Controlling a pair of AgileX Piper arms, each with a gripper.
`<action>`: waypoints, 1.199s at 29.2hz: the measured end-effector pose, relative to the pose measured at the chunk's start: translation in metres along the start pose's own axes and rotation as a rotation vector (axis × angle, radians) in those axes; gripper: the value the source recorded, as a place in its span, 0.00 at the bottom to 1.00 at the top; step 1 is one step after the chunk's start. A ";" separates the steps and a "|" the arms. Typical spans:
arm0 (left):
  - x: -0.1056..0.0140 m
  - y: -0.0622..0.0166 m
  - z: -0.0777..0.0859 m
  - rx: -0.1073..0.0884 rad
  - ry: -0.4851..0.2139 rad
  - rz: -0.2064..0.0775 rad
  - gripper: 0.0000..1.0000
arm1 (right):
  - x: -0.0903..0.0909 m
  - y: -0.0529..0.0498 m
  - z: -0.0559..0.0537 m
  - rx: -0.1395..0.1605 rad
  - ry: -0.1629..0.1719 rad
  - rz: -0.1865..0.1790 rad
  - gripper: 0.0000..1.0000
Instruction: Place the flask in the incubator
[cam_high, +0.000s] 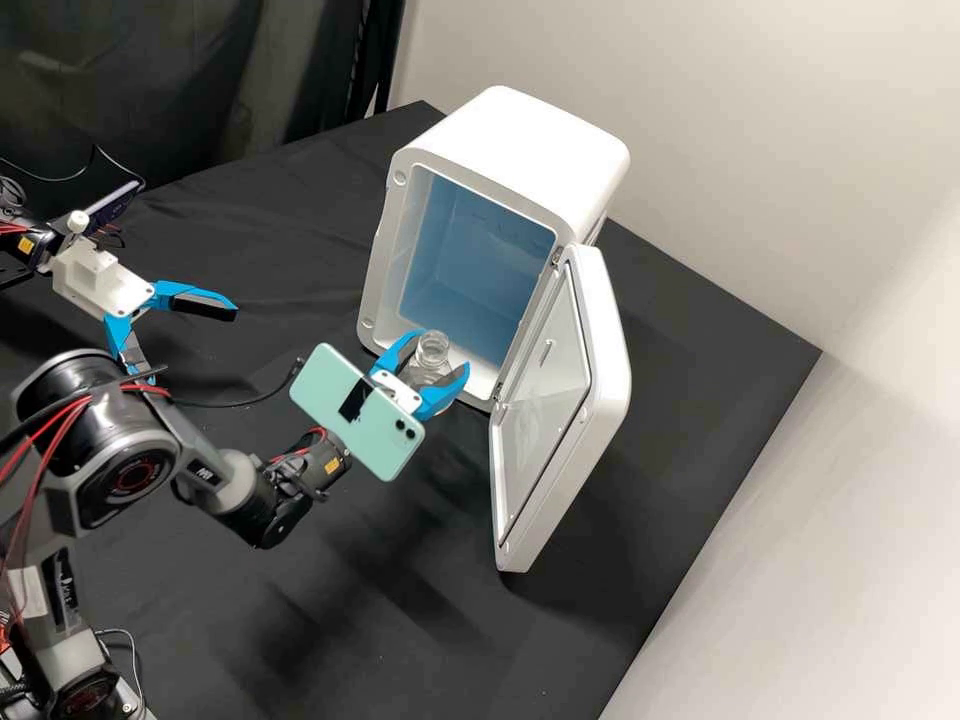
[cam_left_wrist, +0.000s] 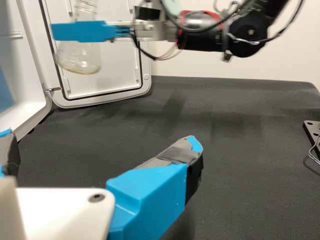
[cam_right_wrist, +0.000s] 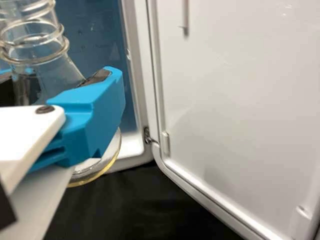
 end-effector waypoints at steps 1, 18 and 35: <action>0.000 0.0000 0.000 0.000 0.000 0.000 1.00 | 0.007 -0.002 -0.002 -0.006 0.002 0.001 0.00; 0.000 0.0000 0.000 0.000 0.000 0.000 1.00 | 0.085 -0.042 -0.014 -0.027 -0.054 -0.085 0.00; 0.005 0.0042 0.003 0.002 -0.009 0.014 1.00 | 0.157 -0.063 -0.010 -0.058 -0.113 -0.139 0.00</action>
